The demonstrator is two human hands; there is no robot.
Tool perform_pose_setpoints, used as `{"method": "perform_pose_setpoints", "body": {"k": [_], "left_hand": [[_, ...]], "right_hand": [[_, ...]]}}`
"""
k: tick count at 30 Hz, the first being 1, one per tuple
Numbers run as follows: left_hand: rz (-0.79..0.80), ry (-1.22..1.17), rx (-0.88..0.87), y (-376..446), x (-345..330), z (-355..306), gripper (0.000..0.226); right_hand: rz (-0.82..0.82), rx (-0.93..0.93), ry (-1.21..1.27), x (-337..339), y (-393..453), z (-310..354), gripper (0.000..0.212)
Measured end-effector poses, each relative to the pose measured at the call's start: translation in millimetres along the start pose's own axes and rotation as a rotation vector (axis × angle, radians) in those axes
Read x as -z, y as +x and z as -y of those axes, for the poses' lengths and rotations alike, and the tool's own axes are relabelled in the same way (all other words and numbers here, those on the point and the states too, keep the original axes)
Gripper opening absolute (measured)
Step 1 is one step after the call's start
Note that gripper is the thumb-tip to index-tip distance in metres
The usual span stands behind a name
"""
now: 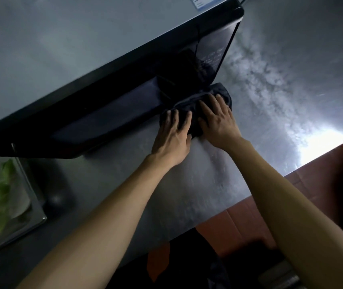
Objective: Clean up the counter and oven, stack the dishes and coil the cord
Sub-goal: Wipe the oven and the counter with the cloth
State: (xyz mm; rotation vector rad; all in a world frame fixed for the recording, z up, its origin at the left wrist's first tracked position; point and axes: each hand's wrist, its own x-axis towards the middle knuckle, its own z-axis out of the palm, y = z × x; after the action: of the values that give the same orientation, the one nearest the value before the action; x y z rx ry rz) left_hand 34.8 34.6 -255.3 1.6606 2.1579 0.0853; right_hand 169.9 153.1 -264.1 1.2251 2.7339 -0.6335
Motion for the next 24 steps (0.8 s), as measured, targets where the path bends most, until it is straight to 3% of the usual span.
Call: {"method": "perform_pose_setpoints", "body": {"k": [4,11,24], "left_hand": [[-0.019,0.032,0.008,10,-6,-1,0.069],[-0.043,0.033,0.038,-2,-7,2,0.074],[-0.164,0.021,0.11,-95,-10,96,0.072]], "right_hand": [[0.017,-0.014,-0.05,1,12,-2,0.057],[0.04,-0.014,-0.062,0,12,14,0.056],[0.111,0.048,-0.068,-48,-11,134,0.057]]}}
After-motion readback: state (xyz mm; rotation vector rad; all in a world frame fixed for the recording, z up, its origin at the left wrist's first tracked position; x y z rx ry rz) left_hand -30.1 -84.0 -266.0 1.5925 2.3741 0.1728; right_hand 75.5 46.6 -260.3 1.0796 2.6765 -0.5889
